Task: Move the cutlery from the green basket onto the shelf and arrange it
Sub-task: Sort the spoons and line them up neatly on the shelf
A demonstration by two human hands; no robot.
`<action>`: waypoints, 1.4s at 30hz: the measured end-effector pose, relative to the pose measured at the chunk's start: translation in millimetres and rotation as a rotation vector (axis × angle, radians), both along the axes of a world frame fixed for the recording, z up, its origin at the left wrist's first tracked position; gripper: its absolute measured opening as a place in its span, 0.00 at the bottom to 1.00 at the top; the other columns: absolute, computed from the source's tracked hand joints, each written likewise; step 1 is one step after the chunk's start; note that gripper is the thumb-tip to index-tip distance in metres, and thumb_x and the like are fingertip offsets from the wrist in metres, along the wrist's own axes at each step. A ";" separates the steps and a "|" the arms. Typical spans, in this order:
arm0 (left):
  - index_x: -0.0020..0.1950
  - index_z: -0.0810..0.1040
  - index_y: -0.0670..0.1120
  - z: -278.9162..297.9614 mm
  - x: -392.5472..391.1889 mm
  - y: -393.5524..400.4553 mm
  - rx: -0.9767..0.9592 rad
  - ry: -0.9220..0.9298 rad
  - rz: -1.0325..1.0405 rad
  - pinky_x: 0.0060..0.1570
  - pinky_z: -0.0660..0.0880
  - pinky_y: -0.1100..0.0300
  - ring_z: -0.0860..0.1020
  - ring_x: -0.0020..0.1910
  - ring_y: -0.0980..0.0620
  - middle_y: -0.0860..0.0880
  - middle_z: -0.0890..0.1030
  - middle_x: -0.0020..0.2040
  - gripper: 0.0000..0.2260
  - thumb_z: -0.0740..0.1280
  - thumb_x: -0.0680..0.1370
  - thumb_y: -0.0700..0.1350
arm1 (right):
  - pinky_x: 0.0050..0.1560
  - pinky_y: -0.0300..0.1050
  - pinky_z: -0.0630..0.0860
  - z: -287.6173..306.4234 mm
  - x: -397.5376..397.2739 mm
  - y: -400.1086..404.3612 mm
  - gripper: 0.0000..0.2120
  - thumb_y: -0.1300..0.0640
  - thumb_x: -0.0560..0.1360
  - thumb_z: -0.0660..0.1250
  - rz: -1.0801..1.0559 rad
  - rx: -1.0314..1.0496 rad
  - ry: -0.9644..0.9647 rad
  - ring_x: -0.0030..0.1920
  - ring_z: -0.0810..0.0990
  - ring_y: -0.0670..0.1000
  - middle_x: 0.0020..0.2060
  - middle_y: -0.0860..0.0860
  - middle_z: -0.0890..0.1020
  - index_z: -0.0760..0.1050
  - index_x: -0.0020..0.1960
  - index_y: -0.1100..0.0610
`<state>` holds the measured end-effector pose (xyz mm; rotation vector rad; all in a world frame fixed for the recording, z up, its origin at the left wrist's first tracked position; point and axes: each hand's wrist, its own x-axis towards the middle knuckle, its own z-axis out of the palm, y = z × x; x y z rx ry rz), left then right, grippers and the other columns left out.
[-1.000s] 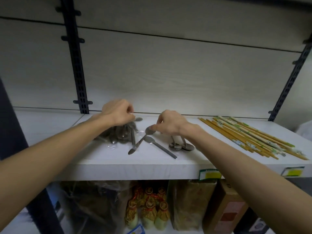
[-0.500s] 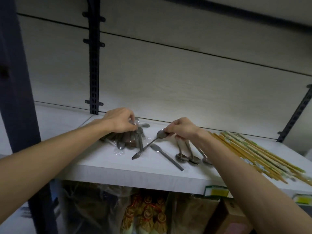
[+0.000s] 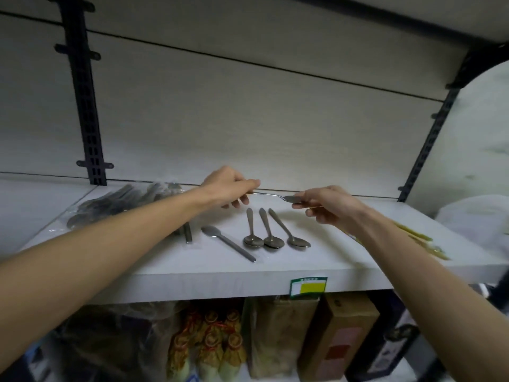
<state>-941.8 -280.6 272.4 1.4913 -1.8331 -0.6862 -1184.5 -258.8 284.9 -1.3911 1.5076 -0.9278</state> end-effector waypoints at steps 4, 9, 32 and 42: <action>0.52 0.84 0.45 -2.0 -16.7 -6.2 0.094 0.162 -0.013 0.31 0.73 0.64 0.77 0.34 0.57 0.50 0.83 0.43 0.05 0.71 0.79 0.45 | 0.30 0.36 0.67 -6.5 -13.2 16.8 0.09 0.56 0.77 0.70 0.031 -0.007 0.068 0.33 0.77 0.46 0.48 0.52 0.88 0.84 0.53 0.59; 0.58 0.81 0.39 -1.7 -39.0 -8.3 0.234 0.393 -0.114 0.31 0.78 0.67 0.78 0.32 0.57 0.44 0.83 0.44 0.12 0.73 0.76 0.35 | 0.37 0.39 0.72 -7.4 -22.1 28.1 0.08 0.50 0.73 0.75 0.079 -0.034 0.309 0.38 0.80 0.46 0.40 0.48 0.87 0.84 0.43 0.55; 0.56 0.82 0.43 -20.3 -51.7 -36.3 0.079 0.122 -0.112 0.33 0.74 0.64 0.82 0.42 0.54 0.46 0.84 0.51 0.08 0.71 0.79 0.42 | 0.39 0.41 0.70 -11.9 -14.8 18.0 0.06 0.54 0.77 0.73 0.285 0.130 0.511 0.34 0.76 0.46 0.36 0.48 0.84 0.86 0.49 0.55; 0.48 0.83 0.48 -21.4 -57.5 -41.7 0.015 -0.034 -0.120 0.42 0.76 0.58 0.78 0.31 0.55 0.53 0.86 0.37 0.07 0.70 0.78 0.51 | 0.28 0.37 0.62 -18.1 -20.3 13.5 0.07 0.56 0.77 0.72 0.203 0.120 0.314 0.27 0.71 0.44 0.36 0.50 0.85 0.85 0.51 0.59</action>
